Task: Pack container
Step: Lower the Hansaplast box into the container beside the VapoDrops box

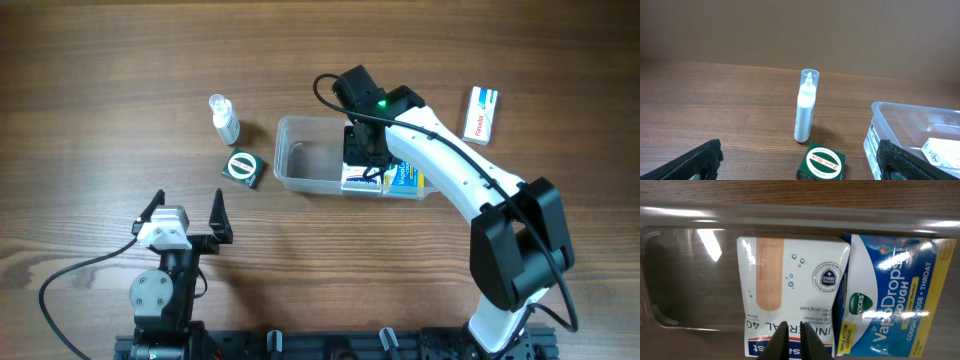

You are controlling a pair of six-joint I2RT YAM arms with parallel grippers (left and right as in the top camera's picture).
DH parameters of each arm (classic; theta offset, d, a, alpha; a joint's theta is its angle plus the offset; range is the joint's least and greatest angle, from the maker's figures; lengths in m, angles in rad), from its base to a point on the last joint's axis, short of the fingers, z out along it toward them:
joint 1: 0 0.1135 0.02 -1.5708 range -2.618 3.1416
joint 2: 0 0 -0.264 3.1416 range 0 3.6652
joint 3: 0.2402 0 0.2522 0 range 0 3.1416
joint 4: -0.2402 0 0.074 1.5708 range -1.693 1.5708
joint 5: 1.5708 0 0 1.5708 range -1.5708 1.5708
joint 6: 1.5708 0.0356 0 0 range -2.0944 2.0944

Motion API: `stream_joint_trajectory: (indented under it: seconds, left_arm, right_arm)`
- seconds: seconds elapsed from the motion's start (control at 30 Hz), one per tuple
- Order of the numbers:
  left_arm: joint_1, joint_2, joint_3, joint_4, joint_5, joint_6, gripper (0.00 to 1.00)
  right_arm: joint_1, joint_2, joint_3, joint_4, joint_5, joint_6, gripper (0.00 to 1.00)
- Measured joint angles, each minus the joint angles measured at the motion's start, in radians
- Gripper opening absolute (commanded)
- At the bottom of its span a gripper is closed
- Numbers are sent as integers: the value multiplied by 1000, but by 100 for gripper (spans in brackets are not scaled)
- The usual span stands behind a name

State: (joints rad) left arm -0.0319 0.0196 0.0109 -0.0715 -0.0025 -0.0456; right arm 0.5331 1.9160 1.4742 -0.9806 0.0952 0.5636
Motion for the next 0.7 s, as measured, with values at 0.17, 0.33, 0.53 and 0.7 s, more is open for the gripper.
stream_joint_trajectory:
  seconds: [0.17, 0.33, 0.53, 0.7]
  left_arm:
    - [0, 0, 0, 0, 0, 0, 100]
    - [0, 0, 0, 0, 0, 0, 100]
    - [0, 0, 0, 0, 0, 0, 100]
    - [0, 0, 0, 0, 0, 0, 100]
  right_arm:
    - [0, 0, 0, -5, 0, 9, 4]
    - [0, 0, -2, -6, 0, 16, 4]
    - [-2, 1, -64, 30, 0, 20, 4]
    - [-6, 2, -78, 39, 3, 19, 4]
